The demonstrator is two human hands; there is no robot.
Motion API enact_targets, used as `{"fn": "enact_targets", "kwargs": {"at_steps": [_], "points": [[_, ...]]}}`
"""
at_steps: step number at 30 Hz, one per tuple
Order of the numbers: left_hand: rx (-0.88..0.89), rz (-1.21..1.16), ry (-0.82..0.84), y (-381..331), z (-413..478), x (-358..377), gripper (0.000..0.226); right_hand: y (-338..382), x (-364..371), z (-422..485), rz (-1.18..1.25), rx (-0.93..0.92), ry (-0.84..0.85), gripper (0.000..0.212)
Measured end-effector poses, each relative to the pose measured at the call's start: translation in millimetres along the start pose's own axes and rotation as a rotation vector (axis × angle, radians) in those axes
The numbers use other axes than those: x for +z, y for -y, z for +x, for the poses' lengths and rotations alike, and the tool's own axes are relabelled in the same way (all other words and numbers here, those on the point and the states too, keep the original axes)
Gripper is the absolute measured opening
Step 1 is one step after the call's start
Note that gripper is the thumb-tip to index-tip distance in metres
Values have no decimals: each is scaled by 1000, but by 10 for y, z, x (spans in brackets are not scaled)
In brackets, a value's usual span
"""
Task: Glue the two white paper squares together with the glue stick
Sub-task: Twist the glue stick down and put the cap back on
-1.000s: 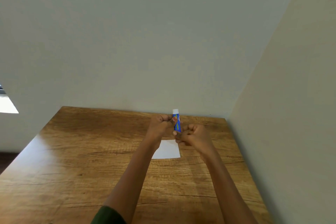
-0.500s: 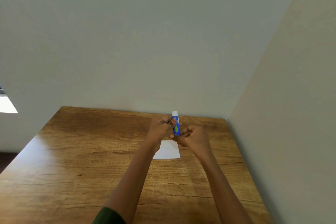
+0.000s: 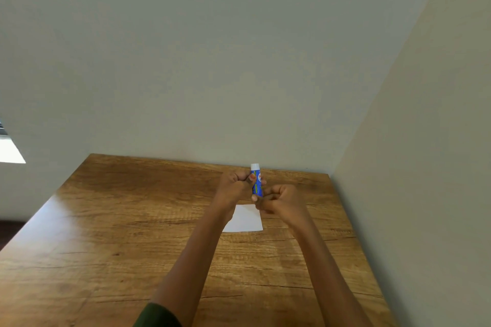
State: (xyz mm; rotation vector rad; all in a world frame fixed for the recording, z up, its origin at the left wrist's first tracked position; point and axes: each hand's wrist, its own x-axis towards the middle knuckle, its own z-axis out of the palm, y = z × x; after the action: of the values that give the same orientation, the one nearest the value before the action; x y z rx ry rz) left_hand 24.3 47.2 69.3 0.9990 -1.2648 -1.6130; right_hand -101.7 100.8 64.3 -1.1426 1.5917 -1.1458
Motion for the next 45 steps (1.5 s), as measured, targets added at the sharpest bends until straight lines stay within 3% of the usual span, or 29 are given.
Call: {"fn": "enact_targets", "kwargs": {"at_steps": [3, 7, 10, 13, 16, 18, 22, 24, 27, 30, 32, 34, 37, 39, 42, 45], "points": [[-6, 6, 28, -6, -7, -16, 26, 14, -38, 9, 47, 52, 174, 22], [-27, -60, 95, -9, -10, -24, 18, 6, -103, 16, 328, 150, 403, 31], [-11, -32, 70, -41, 4, 3, 18, 33, -85, -17, 319, 137, 311, 23], [-11, 36, -15, -17, 9, 41, 14, 23, 4, -32, 7, 35, 22, 12], [-43, -20, -74, 34, 11, 61, 10, -32, 95, 0, -267, -91, -179, 19], [-52, -25, -95, 43, 22, 43, 12, -40, 73, 25, -231, -87, -133, 23], [-45, -70, -32, 22, 3, -5, 18, -20, -56, 41, 189, 92, 249, 25], [-40, -79, 9, 22, -13, -8, 15, -19, -65, 29, 298, 136, 324, 28], [-30, -48, -20, 23, 2, 23, 15, 1, -46, 3, 206, 102, 209, 22], [-31, -16, -69, 34, 13, 55, 15, -9, 31, 4, -139, -21, -88, 23], [-35, -30, -71, 42, 24, 52, 18, -15, 87, -10, -265, -99, -195, 22], [-39, -55, -55, 29, 33, 28, 17, -2, 79, -19, -171, -86, -106, 20], [-24, -91, 8, 1, 26, -17, 13, 3, -17, -21, 233, 90, 229, 24], [-29, -106, 32, -13, 16, -26, 14, 2, -42, -27, 320, 108, 302, 27], [-21, -71, 0, -20, 17, -12, 14, 17, -20, -35, 228, 66, 160, 19], [-4, -18, -30, 2, 13, 25, 12, 18, 9, -38, -81, -49, -96, 24]]}}
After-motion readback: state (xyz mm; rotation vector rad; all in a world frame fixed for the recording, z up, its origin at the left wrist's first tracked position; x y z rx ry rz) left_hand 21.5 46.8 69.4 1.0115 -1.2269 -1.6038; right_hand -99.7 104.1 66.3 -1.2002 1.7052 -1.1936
